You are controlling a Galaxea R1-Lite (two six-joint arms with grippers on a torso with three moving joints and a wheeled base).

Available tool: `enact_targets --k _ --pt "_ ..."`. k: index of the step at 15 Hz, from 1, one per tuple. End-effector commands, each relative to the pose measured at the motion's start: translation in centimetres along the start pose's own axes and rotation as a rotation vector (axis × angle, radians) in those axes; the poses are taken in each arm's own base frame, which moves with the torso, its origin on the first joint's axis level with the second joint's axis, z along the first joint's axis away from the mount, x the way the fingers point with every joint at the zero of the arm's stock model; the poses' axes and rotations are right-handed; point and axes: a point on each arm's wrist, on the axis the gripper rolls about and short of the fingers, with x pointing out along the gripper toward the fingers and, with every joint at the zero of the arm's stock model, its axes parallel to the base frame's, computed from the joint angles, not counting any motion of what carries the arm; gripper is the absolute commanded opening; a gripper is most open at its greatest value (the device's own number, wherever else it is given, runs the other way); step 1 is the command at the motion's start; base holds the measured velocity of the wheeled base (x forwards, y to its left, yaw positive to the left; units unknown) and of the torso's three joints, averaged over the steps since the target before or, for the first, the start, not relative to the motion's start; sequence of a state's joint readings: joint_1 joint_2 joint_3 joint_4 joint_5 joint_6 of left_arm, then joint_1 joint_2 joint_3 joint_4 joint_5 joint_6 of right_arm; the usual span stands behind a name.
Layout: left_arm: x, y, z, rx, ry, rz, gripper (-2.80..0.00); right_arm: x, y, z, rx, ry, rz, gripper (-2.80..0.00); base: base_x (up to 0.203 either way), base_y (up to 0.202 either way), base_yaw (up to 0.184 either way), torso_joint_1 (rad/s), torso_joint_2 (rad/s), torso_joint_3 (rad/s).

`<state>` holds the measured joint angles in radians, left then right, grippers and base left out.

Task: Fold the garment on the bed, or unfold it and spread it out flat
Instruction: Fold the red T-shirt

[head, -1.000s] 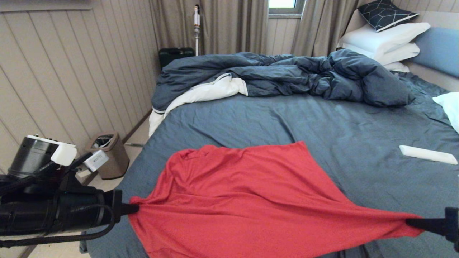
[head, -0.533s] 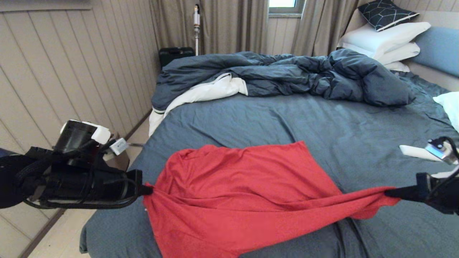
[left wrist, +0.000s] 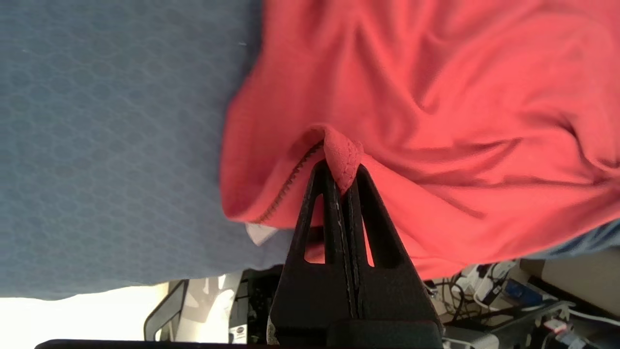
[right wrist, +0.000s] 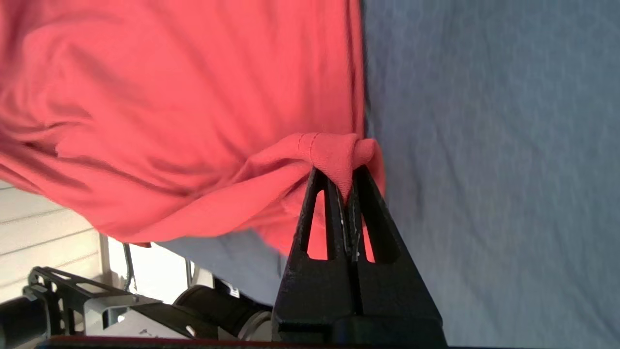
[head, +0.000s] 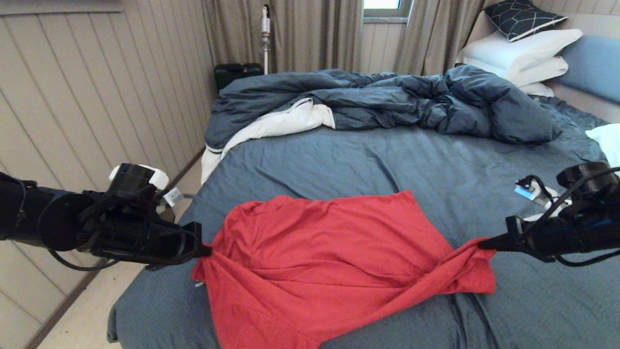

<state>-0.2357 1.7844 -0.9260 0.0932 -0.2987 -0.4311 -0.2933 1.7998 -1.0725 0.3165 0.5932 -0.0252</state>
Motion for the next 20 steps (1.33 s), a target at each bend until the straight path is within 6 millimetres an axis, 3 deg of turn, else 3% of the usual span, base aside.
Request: enact_targets --k 1,2,3,4,13,16,17,20 --pt "0.5 0.4 0.1 -0.014 0.011 0.008 -2.8 1.4 -0.6 0.5 0.014 0.027 0.007 -2.8 0.0 0.0 0.0 0.0 0.0 0.0" --pt "0.4 0.5 0.1 -0.016 0.01 0.009 -2.8 1.5 -0.6 0.7 0.012 0.026 0.0 -2.8 0.0 0.0 0.0 0.0 0.0 0.0" --pt "0.4 0.4 0.2 -0.016 0.006 0.008 -2.8 1.6 -0.7 0.8 0.012 0.027 -0.007 -0.45 0.0 0.0 0.0 0.0 0.0 0.0" --pt "0.3 0.5 0.2 -0.017 0.005 0.009 -2.8 1.6 -0.7 0.9 0.008 0.024 -0.008 0.0 0.0 0.0 0.0 0.0 0.0 0.0" --pt "-1.2 0.4 -0.2 -0.022 -0.022 0.002 -2.8 0.6 -0.3 1.0 -0.005 -0.003 -0.009 0.0 0.0 0.0 0.0 0.0 0.0 0.0" --pt "-2.6 0.3 -0.7 -0.028 -0.039 -0.003 -2.8 -0.8 0.2 0.5 -0.011 -0.03 -0.016 0.0 0.0 0.0 0.0 0.0 0.0 0.0" --pt "-3.4 0.2 -1.1 -0.024 -0.049 -0.008 -2.8 -1.5 0.5 0.1 -0.017 -0.043 -0.018 -2.8 0.0 0.0 0.0 0.0 0.0 0.0" --pt "-4.3 0.2 -1.9 -0.014 -0.059 -0.009 -2.8 -3.4 1.6 -1.6 -0.035 -0.07 -0.012 -2.8 0.0 0.0 0.0 0.0 0.0 0.0"
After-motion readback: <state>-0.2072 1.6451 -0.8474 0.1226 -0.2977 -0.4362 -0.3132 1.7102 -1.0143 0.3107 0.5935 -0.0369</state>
